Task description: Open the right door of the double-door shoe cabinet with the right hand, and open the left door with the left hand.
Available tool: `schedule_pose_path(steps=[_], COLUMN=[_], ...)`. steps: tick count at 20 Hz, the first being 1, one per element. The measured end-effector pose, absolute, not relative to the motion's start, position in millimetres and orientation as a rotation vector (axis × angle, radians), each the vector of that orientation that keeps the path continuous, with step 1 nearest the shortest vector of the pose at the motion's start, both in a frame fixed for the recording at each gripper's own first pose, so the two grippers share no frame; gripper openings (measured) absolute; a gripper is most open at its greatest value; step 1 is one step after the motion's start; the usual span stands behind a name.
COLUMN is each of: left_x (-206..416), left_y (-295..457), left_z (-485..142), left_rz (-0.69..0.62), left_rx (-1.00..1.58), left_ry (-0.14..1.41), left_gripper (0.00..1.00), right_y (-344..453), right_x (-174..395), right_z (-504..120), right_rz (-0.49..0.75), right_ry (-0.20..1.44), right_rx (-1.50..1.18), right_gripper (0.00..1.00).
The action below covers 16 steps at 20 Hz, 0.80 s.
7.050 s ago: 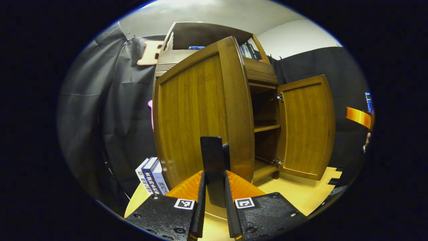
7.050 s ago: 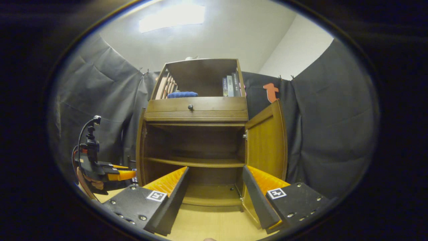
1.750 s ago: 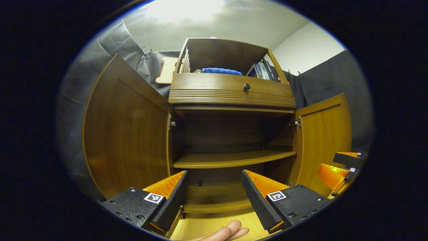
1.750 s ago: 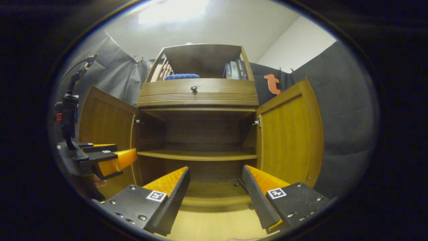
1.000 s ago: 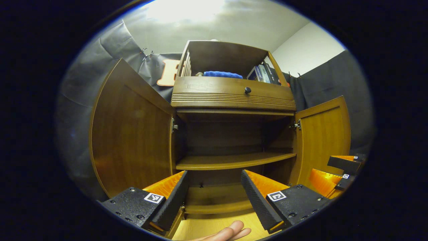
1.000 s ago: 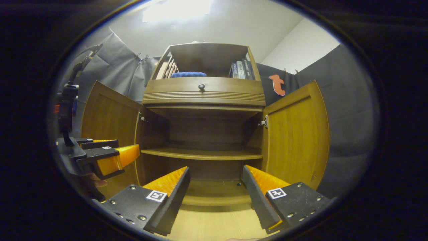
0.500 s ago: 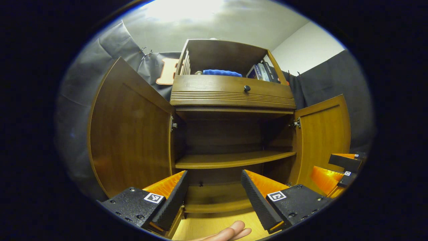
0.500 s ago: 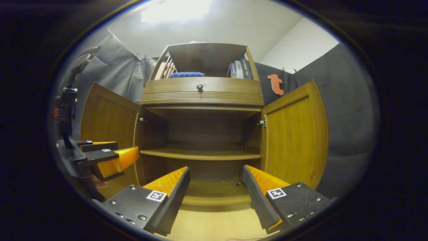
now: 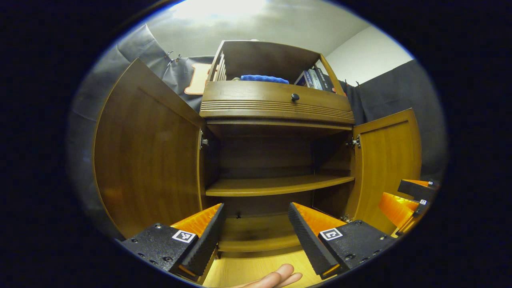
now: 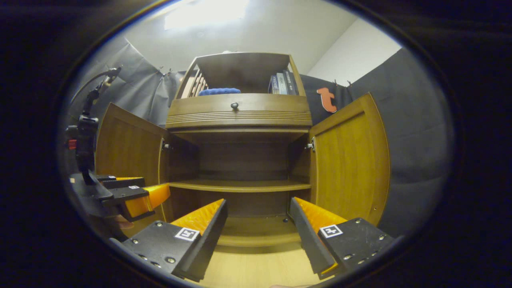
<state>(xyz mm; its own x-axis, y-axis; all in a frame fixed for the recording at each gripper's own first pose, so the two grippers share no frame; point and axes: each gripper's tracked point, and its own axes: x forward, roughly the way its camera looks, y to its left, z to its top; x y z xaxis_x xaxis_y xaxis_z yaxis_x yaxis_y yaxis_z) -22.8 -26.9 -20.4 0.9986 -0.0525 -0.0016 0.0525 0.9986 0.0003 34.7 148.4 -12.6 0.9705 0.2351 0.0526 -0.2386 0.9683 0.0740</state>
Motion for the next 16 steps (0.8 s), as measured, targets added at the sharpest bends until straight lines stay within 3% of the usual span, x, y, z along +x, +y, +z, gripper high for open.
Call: schedule_pose_path(steps=[4, 5, 16], left_x=[-22.3, -22.2, -20.1], left_y=[-25.5, -25.1, -24.3], left_z=[-21.4, -20.2, -23.5], left_rz=[-0.048, -0.046, -0.042], left_rx=[0.010, 0.011, 0.009], left_ry=[0.000, -0.002, 0.007], left_gripper=[0.99, 0.99, 0.99], right_y=[146.6, 146.0, 140.0], right_x=[35.5, 35.8, 34.7], right_z=[-15.7, -16.6, -15.9], right_rz=[0.236, 0.235, 0.231], right_ry=[-0.036, -0.035, -0.040], right_rx=[0.083, 0.083, 0.101], right_gripper=[0.94, 0.88, 0.88])
